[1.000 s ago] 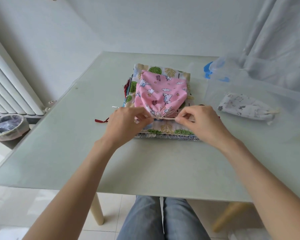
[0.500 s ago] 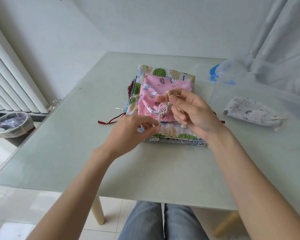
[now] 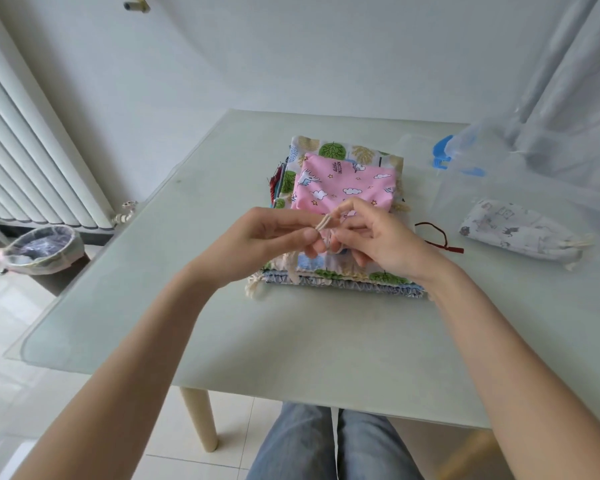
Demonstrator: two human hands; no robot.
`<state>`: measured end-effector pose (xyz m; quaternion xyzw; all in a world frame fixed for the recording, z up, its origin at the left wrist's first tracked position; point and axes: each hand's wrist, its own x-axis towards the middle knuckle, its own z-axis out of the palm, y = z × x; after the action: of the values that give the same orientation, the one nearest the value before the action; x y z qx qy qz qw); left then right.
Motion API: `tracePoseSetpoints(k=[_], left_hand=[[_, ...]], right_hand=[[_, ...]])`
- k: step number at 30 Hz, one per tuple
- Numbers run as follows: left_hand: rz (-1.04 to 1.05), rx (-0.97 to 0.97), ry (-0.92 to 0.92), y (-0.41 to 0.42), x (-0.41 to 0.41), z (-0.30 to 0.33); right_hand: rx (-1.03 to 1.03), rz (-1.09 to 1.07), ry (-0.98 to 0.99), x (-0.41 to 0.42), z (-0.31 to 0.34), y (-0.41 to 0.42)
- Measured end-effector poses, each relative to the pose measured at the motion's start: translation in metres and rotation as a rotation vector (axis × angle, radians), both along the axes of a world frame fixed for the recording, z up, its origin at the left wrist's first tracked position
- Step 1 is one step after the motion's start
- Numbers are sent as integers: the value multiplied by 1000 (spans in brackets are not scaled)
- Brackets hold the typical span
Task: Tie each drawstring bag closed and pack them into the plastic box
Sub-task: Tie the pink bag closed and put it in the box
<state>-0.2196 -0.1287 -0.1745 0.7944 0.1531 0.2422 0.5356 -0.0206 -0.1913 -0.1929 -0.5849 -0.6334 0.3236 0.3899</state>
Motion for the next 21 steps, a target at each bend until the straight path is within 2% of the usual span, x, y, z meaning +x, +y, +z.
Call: tracePoseSetpoints(k=[4,7,13,15,19,21], left_hand=[[-4,187,93,6,12,-2],[-14,294,150,10,18,-2],[60,318,234,15,27,-4],[72,373,239,13,29,-4],[222,435,121,10,31,-9],[359,367,-18,11,29,-12]], right_hand=[[-32,-30,52,2,-3,-2],[8,-62,162,0,-5,-2],[-30,4,356,-2,-5,-5],[-15,-57,410,-5,-5,-3],[58,-227,457,-3,-6,1],[53,-255,453,3,-8,2]])
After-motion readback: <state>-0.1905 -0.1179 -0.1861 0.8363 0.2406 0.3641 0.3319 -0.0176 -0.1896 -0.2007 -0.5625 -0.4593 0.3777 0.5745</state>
